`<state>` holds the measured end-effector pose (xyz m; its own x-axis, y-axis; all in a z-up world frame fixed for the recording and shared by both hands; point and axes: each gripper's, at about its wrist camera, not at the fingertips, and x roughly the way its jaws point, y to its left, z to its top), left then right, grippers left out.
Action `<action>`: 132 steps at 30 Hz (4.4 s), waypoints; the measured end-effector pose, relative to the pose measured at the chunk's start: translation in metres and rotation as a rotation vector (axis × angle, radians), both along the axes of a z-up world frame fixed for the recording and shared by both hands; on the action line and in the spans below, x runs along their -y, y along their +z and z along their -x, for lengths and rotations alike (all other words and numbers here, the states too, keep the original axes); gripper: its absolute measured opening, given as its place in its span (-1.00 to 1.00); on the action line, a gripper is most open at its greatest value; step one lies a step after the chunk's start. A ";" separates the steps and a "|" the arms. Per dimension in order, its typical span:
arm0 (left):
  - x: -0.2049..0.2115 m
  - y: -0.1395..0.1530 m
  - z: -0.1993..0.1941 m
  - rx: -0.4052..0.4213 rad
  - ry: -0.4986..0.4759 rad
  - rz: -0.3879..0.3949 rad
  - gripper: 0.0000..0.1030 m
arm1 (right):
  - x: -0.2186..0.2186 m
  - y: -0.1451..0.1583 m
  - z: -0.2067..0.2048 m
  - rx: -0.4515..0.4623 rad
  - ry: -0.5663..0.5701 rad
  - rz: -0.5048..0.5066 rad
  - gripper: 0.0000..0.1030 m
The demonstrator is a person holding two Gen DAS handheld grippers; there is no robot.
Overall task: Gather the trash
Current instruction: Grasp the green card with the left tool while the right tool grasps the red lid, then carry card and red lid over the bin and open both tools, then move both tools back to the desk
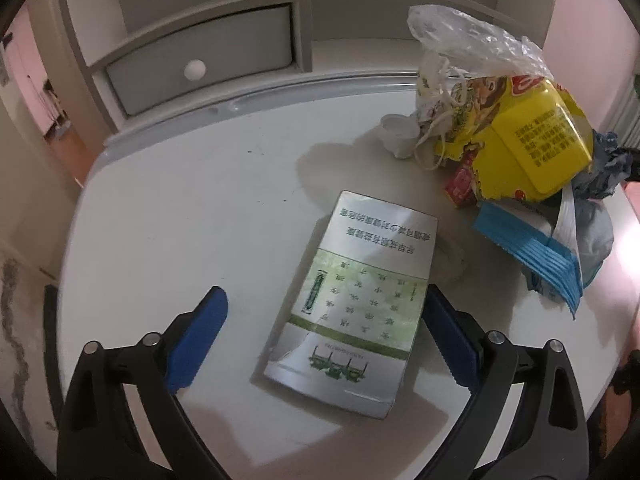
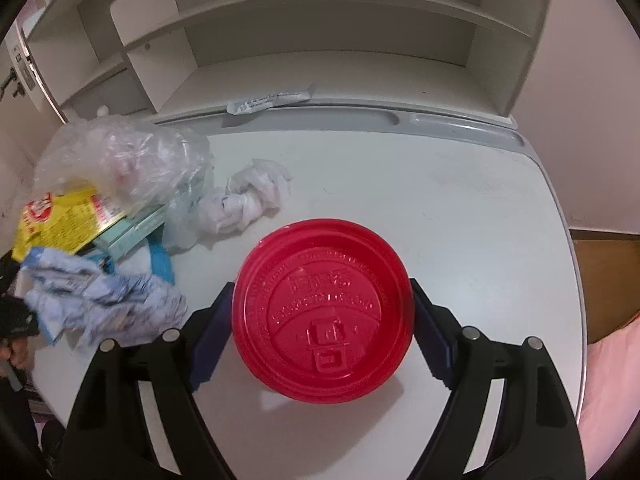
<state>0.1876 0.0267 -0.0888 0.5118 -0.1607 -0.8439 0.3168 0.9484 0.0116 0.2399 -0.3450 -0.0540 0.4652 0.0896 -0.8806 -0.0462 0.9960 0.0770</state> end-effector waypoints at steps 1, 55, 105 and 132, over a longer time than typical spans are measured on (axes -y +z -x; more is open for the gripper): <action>0.000 0.000 0.001 0.000 0.008 -0.002 0.73 | 0.004 0.002 0.007 0.001 -0.004 -0.008 0.55; 0.605 -0.138 0.267 -0.273 -1.068 0.058 0.12 | 0.349 -0.148 0.456 -0.118 -1.087 -0.230 0.55; 0.260 0.076 0.125 0.130 -0.500 0.093 0.80 | 0.149 -0.018 0.241 0.121 -0.390 -0.179 0.83; 0.011 0.098 -0.004 0.084 0.019 0.124 0.80 | -0.099 0.048 -0.100 -0.053 0.287 -0.414 -0.51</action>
<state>0.1921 0.0154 0.0093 0.5841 -0.2503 -0.7722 0.3012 0.9502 -0.0802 0.3395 -0.2463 -0.0065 0.3261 0.5542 -0.7658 -0.2991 0.8290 0.4726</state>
